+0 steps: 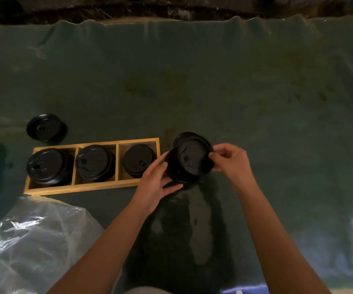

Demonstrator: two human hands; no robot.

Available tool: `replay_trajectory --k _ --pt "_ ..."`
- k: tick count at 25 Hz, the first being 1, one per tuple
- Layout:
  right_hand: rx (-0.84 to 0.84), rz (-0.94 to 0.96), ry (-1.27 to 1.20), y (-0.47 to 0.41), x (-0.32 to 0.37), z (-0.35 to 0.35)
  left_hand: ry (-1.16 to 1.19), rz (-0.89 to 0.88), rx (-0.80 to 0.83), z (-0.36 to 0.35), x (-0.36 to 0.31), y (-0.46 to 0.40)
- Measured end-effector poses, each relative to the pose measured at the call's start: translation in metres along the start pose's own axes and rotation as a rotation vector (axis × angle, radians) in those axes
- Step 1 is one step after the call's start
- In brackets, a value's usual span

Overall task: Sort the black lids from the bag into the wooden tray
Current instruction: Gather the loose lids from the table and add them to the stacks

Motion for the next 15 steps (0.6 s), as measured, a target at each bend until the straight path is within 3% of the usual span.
replay_trajectory --k 4,6,8,10,15 --pt "0.064 0.033 0.206 0.011 -0.008 -0.026 -0.069 -0.05 0.003 0.0 -0.002 0.002" --pt "0.059 0.028 0.133 0.007 -0.008 -0.028 -0.08 -0.064 -0.004 0.006 -0.002 0.003" --pt "-0.056 -0.011 0.088 -0.011 -0.01 -0.022 -0.066 -0.068 -0.011 0.014 -0.003 0.006" --pt "-0.146 -0.069 0.27 -0.038 -0.015 -0.019 -0.056 -0.077 -0.014 0.019 -0.005 0.009" --pt "-0.062 -0.07 0.602 -0.063 -0.025 -0.036 0.003 -0.116 -0.047 0.031 -0.012 0.016"
Point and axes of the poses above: each hand's wrist, its own y-axis away from the middle knuckle, its own z-axis out of the back of the hand, x = y × z, the point moved 4 cm from there along -y, towards the middle knuckle, and after that the axes turned 3 degrees about y, right-handed, at the moved point
